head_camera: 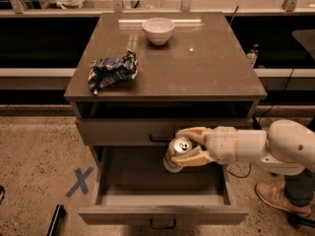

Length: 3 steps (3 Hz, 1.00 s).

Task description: Place 7up can into middle drawer

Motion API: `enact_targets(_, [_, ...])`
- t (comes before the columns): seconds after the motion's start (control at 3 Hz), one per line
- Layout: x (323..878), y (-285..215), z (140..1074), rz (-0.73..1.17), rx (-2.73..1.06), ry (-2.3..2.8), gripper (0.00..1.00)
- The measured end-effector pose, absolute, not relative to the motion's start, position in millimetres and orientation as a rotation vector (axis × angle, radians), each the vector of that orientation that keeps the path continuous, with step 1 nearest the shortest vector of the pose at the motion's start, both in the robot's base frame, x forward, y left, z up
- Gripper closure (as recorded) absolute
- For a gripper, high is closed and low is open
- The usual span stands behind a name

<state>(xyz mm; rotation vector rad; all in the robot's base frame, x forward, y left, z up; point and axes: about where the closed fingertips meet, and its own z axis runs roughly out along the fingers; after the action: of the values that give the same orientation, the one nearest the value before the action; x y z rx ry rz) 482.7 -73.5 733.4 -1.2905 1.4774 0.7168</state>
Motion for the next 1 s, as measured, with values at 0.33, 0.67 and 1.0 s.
enact_targets(0.33, [486.3, -82.3, 690.5, 0.651, -1.342, 1.512, 1.0])
enact_targets(0.67, [489.1, -93.1, 656.3, 0.585, -1.363, 1.557, 1.0])
enact_targets(1.0, [490.6, -94.2, 653.7, 0.575, -1.363, 1.562, 1.0])
